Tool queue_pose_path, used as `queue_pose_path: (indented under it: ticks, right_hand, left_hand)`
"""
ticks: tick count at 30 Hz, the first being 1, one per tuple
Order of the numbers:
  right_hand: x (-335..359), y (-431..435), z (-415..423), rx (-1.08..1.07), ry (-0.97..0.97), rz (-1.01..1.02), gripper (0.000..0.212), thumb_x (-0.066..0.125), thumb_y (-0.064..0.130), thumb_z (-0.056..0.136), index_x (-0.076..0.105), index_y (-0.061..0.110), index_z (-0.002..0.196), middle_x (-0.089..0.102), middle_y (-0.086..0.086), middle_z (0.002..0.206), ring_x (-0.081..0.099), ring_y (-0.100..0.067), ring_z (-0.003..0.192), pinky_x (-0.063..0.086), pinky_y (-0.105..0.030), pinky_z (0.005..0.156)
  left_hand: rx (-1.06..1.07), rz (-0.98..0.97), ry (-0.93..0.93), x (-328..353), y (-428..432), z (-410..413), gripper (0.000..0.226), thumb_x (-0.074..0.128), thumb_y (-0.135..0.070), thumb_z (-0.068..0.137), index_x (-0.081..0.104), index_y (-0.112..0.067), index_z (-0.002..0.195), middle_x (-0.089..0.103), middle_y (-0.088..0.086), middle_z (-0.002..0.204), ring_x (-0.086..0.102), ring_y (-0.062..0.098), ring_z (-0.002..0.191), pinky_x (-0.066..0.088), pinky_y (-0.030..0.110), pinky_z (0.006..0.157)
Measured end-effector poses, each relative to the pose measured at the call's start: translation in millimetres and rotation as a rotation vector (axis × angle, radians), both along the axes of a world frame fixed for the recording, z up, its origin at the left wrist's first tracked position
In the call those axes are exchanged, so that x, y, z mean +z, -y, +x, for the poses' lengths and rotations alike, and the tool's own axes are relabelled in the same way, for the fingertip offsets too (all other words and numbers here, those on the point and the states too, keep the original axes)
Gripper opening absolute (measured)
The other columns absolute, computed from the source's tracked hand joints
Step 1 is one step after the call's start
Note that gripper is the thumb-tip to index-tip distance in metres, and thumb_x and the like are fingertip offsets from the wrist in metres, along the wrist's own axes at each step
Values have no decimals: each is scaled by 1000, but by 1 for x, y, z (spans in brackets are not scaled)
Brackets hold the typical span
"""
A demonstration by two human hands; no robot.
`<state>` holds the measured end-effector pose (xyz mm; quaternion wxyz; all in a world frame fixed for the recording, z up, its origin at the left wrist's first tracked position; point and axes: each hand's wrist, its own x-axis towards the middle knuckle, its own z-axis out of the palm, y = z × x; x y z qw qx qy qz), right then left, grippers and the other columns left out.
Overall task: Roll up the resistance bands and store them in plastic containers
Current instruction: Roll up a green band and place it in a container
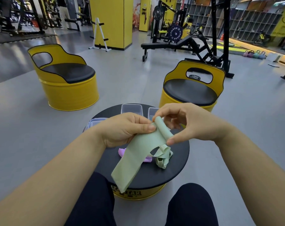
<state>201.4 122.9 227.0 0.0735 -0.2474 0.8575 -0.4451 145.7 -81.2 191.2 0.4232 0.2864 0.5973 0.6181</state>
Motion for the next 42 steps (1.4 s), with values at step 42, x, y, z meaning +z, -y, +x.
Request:
queue_pose_path:
  ticks: [42]
  right_hand:
    - [-35, 23, -1, -475, -98, -502, 20, 62, 3, 86, 65, 18, 97, 70, -6, 88, 66, -4, 76, 50, -15, 67]
  left_hand:
    - [667, 197, -347, -3, -21, 5, 19, 73, 0, 75, 71, -19, 80, 73, 5, 76, 70, 17, 73, 55, 26, 71]
